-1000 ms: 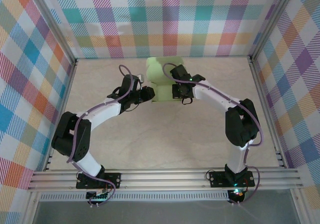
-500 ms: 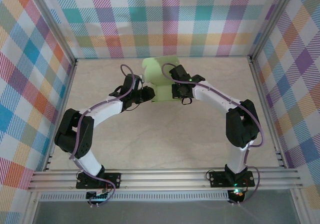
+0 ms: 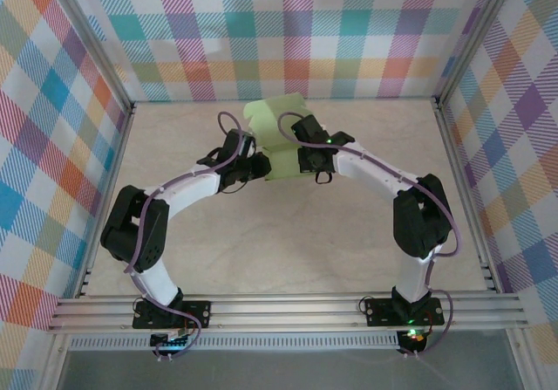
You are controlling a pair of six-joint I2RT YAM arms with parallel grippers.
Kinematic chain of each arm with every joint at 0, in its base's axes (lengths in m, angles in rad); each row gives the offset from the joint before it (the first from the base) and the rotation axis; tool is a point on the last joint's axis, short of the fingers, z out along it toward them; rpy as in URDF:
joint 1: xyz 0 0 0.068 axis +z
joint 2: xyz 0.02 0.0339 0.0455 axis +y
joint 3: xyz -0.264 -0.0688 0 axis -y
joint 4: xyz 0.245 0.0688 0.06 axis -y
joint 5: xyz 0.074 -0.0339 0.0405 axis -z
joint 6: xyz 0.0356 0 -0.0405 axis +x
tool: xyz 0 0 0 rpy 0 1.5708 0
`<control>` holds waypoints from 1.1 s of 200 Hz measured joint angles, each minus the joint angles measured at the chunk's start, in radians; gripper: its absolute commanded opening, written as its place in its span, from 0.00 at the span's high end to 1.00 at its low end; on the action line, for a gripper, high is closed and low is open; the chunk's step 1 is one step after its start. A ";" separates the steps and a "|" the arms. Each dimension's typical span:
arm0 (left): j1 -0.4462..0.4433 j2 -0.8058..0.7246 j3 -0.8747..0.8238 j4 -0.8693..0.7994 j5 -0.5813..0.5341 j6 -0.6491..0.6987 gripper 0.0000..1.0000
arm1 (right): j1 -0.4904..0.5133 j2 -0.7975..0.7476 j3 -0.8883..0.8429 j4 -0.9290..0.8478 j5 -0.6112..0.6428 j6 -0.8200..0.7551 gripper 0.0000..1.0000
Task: Fold the paper box
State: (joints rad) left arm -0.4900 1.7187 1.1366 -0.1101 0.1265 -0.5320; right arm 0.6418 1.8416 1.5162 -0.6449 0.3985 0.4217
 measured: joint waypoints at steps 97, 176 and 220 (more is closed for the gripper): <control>-0.010 0.034 0.039 -0.080 -0.073 -0.002 1.00 | 0.027 -0.001 0.007 0.000 0.013 -0.016 1.00; -0.014 0.034 0.045 -0.096 -0.107 -0.026 0.79 | 0.067 -0.001 0.025 0.000 0.058 -0.019 1.00; -0.014 0.034 0.045 -0.099 -0.105 -0.034 1.00 | 0.065 -0.001 0.036 -0.014 0.076 -0.019 1.00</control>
State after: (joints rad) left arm -0.5041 1.7523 1.1812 -0.2089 0.0219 -0.5659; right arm 0.7071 1.8408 1.5520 -0.6590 0.4747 0.4030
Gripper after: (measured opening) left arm 0.041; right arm 0.083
